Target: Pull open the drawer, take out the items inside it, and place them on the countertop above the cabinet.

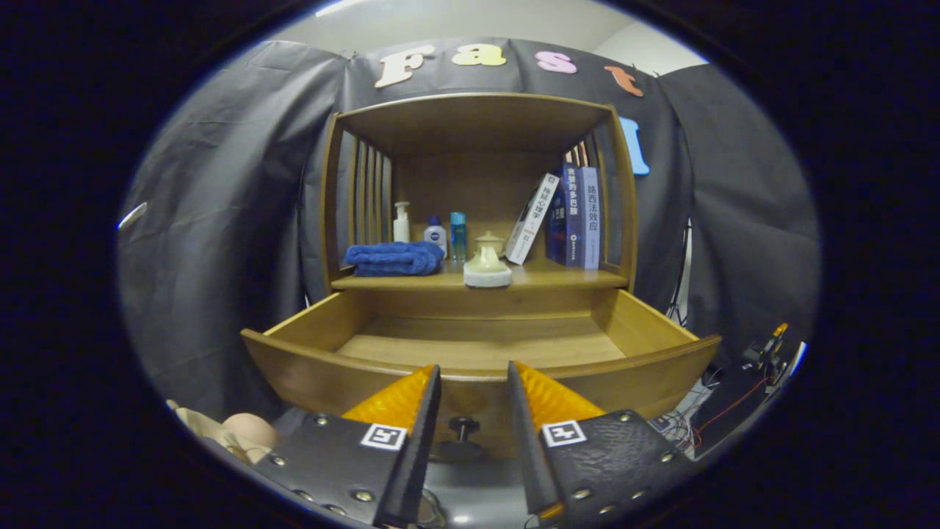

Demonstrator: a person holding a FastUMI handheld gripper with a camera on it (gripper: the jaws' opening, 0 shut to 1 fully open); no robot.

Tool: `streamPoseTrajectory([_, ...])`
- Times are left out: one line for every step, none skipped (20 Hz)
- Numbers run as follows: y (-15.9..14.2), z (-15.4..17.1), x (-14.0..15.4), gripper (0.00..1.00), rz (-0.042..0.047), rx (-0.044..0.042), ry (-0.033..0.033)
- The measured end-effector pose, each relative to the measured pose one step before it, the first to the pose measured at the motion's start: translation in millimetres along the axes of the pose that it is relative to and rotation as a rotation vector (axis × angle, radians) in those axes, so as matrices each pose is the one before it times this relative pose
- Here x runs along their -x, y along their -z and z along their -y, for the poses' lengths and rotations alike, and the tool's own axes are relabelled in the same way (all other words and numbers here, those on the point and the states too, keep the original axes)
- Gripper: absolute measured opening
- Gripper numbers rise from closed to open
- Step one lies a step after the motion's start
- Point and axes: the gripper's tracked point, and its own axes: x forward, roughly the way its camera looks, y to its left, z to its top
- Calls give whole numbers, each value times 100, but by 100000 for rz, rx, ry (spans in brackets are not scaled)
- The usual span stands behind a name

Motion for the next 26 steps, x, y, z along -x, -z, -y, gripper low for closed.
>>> streamPoseTrajectory([292, -6, -56, 57, -720, 77, 397])
streamPoseTrajectory([323, 62, 45, 58, -577, -366, 642])
streamPoseTrajectory([408, -2, -200, 59, -836, -782, -19])
streamPoseTrajectory([444, -12, -345, 73, -1241, -839, 71])
streamPoseTrajectory([218, 198, 335, 87, -770, -867, 612])
streamPoseTrajectory([307, 254, -185, 100, -533, -715, 998])
streamPoseTrajectory([40, 398, -453, 100, -75, -675, 1091])
streamPoseTrajectory([117, 256, -161, 100, -339, -541, 947])
streamPoseTrajectory([90, 204, -193, 100, -211, -624, 747])
streamPoseTrajectory([153, 223, -213, 100, -734, -579, 649])
streamPoseTrajectory([58, 8, 92, 100, 437, -469, 343])
streamPoseTrajectory([-123, -64, -55, 100, 515, 662, 222])
streamPoseTrajectory([305, 181, -12, 100, -515, 1359, 824])
streamPoseTrajectory([27, -7, -63, 100, 403, 731, 312])
streamPoseTrajectory([-81, -70, -52, 100, 169, 532, 190])
streamPoseTrajectory([36, 14, -3, 100, -30, -29, -43])
streamPoseTrajectory([-20, -3, 6, 100, 93, -250, -102])
streamPoseTrajectory([-9, 26, -24, 100, -31, -146, -77])
streamPoseTrajectory([-30, 34, -67, 100, 10, -135, -18])
streamPoseTrajectory([-29, 4, 69, 100, 62, 26, -49])
streamPoseTrajectory([-9, 33, -125, 100, -162, -92, -121])
streamPoseTrajectory([-49, 21, -81, 100, -96, -121, -212])
streamPoseTrajectory([-29, 50, -213, 100, -224, -160, -274])
streamPoseTrajectory([-50, 61, -95, 100, -239, -153, -343])
streamPoseTrajectory([-17, 22, -112, 100, -312, -293, -585])
streamPoseTrajectory([-69, 30, -216, 100, -396, -266, -462])
